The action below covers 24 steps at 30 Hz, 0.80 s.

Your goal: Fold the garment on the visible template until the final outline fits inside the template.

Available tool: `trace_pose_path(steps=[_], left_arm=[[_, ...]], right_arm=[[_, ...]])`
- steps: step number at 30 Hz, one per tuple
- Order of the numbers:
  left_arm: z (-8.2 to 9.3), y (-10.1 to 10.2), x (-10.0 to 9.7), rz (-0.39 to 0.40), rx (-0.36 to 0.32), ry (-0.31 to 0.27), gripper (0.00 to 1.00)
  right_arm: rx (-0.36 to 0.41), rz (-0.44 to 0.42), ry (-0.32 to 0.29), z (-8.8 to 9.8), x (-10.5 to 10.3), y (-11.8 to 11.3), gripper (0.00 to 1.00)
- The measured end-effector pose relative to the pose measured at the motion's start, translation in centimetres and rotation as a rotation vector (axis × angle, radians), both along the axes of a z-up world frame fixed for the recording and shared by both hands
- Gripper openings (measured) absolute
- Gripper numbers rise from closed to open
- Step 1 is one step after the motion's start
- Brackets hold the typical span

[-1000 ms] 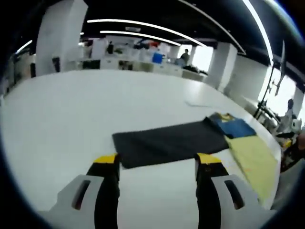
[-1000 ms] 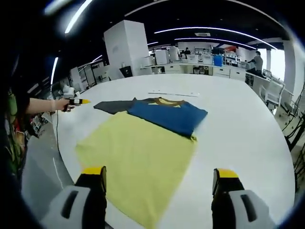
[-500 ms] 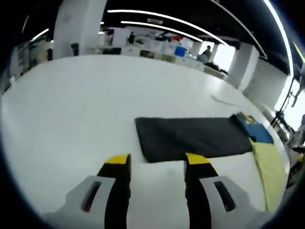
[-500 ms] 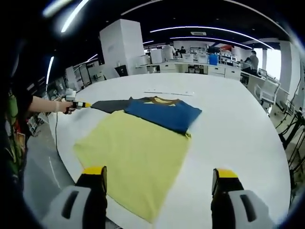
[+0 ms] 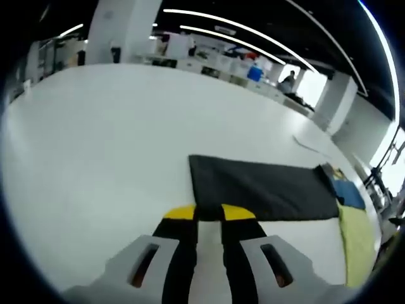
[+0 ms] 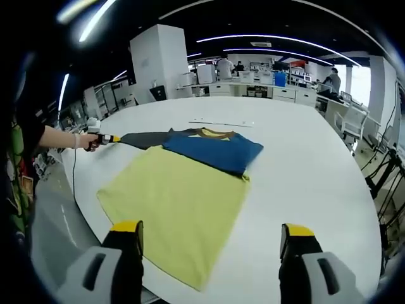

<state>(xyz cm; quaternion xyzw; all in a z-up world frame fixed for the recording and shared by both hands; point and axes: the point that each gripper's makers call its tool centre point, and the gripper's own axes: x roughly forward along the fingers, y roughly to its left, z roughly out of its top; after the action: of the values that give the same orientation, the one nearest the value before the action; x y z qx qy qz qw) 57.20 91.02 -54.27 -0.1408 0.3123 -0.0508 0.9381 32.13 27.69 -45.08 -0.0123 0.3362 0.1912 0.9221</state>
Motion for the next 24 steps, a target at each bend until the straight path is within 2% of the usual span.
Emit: trace_pose_path(steps=[2, 10, 11, 16, 21, 24], left_arm=[[0.0, 0.1, -0.1, 0.001, 0.006, 0.008, 0.02], [0.3, -0.6, -0.2, 0.01, -0.046, 0.014, 0.0], [0.8, -1.0, -0.1, 0.015, -0.082, 0.004, 0.0], [3.2, -2.2, 0.3, 0.015, -0.111, -0.034, 0.0], [5.9, -4.1, 0.9, -0.013, -0.148, -0.097, 0.0], [8.3, -6.2, 1.4, -0.047, -0.169, -0.136, 0.0]], right_arm=[[-0.003, 0.004, 0.001, 0.0, 0.0, 0.1, 0.9], [-0.008, 0.008, -0.003, 0.2, 0.0, 0.0, 0.89], [-0.006, 0.008, -0.004, 0.2, 0.0, 0.0, 0.89], [0.017, 0.008, -0.015, 0.4, 0.0, 0.2, 0.89], [0.028, 0.008, -0.038, 0.8, 0.0, 0.1, 0.89], [0.033, 0.009, -0.048, 1.0, -0.3, 0.1, 0.89]])
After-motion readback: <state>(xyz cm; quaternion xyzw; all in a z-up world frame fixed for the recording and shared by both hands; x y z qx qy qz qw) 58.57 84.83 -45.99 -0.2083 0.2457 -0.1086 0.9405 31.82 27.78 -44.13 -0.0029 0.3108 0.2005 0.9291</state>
